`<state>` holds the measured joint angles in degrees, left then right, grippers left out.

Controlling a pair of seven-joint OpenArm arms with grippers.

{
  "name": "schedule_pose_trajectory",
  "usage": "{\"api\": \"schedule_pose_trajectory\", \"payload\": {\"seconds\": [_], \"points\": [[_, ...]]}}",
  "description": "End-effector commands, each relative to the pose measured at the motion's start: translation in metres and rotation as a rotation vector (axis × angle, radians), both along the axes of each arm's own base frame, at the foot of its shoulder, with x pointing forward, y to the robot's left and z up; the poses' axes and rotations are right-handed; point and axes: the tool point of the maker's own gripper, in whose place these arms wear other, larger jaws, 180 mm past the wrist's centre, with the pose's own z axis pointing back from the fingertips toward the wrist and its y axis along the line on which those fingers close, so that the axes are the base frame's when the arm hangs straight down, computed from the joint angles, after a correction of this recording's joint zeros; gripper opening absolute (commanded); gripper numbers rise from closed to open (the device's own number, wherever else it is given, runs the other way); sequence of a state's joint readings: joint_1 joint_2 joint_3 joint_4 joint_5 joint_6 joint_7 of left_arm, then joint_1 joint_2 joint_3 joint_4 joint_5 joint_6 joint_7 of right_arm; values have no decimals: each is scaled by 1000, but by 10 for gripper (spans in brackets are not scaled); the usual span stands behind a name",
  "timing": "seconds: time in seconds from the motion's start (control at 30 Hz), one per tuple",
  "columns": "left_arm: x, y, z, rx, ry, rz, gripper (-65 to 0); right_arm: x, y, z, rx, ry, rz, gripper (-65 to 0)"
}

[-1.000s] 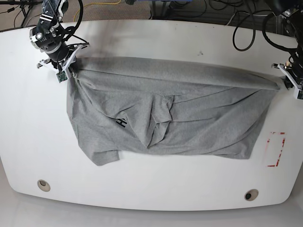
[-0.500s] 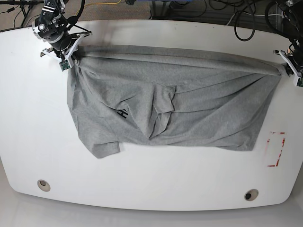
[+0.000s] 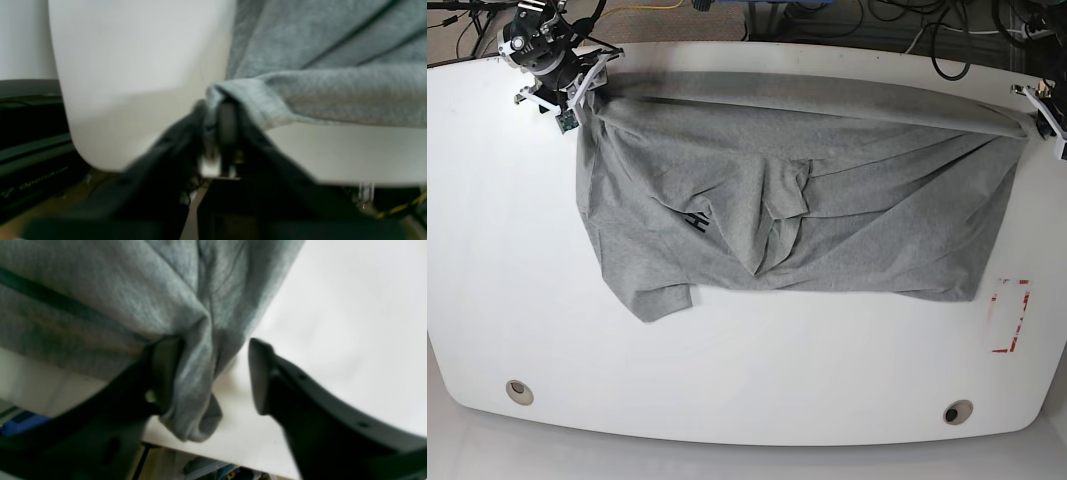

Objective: Fold the T-shirt properly
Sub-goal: 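Swing the shirt forward and lay it flat on the table, then open the right gripper and release the shirt edge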

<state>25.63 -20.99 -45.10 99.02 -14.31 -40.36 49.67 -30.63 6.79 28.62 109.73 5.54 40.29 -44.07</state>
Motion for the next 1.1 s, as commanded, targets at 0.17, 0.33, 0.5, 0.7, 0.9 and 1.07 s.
{"api": "schedule_pose_trajectory", "payload": {"seconds": [0.17, 0.33, 0.5, 0.7, 0.9, 1.07], "points": [[6, 5, 12, 30, -25, -10, -338, 24, 8, 32, -6, -126, -9, -260], [26, 4, 25, 37, -85, -16, -338, 44, 9, 41, -1, -180, -15, -257], [45, 2, 47, 75, -128, -24, -338, 64, 9, 51, 1, -233, -16, -257], [61, 0, 71, 120, -162, -23, -338, 82, 14, 59, 15, -275, -30, -257], [66, 2, 82, 149, -160, -7, -338, 71, 8, 50, -18, -184, -37, -263], [59, 13, 88, 160, -169, 35, -338, 59, 7, 42, -21, -146, -34, -263]]}}
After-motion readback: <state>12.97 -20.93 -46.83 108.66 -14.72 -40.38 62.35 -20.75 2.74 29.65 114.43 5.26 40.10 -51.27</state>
